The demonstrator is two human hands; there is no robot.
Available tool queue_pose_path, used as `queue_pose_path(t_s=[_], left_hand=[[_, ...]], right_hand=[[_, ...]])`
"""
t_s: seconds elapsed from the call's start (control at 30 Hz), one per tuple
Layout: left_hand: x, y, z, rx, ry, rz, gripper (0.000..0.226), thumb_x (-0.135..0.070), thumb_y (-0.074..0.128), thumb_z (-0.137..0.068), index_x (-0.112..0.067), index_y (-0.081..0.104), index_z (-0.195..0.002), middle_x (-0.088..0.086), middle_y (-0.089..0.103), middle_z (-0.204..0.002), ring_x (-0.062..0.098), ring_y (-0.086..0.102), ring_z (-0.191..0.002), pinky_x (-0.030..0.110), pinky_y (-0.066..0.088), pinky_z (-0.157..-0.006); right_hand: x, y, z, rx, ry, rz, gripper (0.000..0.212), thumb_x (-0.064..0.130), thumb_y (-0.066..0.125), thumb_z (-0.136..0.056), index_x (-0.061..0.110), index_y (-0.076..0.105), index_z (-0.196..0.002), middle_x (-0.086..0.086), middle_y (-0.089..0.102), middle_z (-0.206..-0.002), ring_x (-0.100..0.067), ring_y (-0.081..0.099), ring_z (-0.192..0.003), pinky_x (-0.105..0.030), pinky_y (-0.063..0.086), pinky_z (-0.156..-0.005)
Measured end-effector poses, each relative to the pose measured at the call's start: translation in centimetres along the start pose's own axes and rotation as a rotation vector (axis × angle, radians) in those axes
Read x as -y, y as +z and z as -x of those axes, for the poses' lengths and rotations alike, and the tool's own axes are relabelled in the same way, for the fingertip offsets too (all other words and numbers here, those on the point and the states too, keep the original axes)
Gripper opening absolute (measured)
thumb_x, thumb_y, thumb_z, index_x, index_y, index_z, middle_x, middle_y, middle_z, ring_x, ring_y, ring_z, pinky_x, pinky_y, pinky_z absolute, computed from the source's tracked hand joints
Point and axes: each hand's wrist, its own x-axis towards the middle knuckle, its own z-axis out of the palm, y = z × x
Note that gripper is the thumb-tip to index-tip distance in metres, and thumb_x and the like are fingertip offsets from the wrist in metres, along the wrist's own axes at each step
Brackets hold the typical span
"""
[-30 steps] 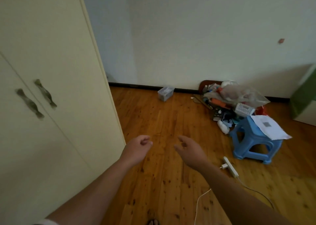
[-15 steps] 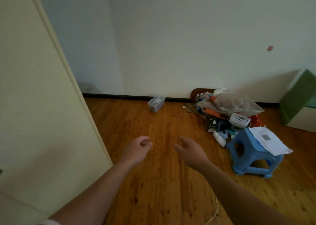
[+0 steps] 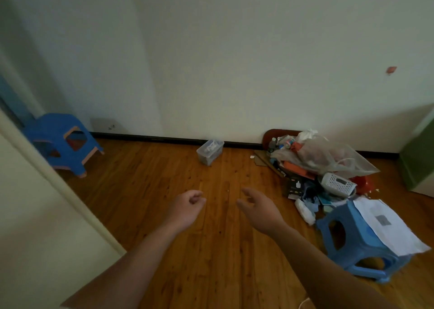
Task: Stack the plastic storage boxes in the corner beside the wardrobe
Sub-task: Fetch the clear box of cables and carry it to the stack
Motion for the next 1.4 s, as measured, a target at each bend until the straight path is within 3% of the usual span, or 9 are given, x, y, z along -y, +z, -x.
queue_pose_path(t_s=[0.23,0.87,1.13,1.3,1.4], left_hand=[[-5.7,2.9,-10.2,-0.025,0.003,0.038,0.037,-0.036,0.053,-0.097,-0.024,0.055,-0.132,-0.003,0.058,-0.127,0.008,0.052,-0.102,0.013,0.037,-0.066],[-12.0,3.2,-38.1,-0.032,-0.039,0.062,0.036,-0.035,0.055,-0.095,-0.028,0.054,-0.13,-0.005,0.058,-0.128,0.006,0.052,-0.104,0.017,0.04,-0.069],[-14.1,-1.1,-50.5,-0.08,-0.018,0.051,0.038,-0.036,0.053,-0.096,-0.024,0.055,-0.132,-0.003,0.06,-0.126,-0.002,0.052,-0.089,0.014,0.039,-0.06],[-14.3,-2.9,-55.5,-0.112,-0.062,0.057,0.037,-0.035,0.053,-0.097,-0.024,0.055,-0.132,-0.002,0.06,-0.127,0.003,0.053,-0.094,0.014,0.039,-0.059],[-14.4,-3.6,-58.5,-0.129,-0.099,0.069,0.035,-0.033,0.052,-0.097,-0.024,0.054,-0.131,-0.005,0.059,-0.121,-0.004,0.05,-0.082,0.013,0.038,-0.057]], right_hand=[[-2.2,-6.0,-10.8,0.024,-0.034,0.049,0.052,0.046,0.051,-0.092,0.032,0.039,-0.141,0.006,0.045,-0.142,-0.011,0.045,-0.125,-0.031,0.042,-0.098],[-3.2,-11.4,-38.1,0.059,-0.002,0.07,0.055,0.047,0.05,-0.093,0.028,0.038,-0.143,0.004,0.045,-0.142,-0.011,0.046,-0.125,-0.033,0.042,-0.1],[-0.4,-11.7,-50.8,0.087,-0.017,0.093,0.057,0.047,0.049,-0.094,0.025,0.036,-0.144,0.001,0.045,-0.143,-0.013,0.048,-0.122,-0.027,0.043,-0.094],[1.0,-11.1,-57.5,0.119,-0.027,0.094,0.056,0.049,0.049,-0.093,0.027,0.037,-0.143,0.004,0.047,-0.14,-0.007,0.052,-0.11,-0.011,0.04,-0.07],[1.5,-10.6,-61.4,0.138,-0.063,0.086,0.056,0.052,0.05,-0.091,0.027,0.041,-0.141,0.005,0.051,-0.136,-0.006,0.049,-0.109,-0.02,0.038,-0.082]])
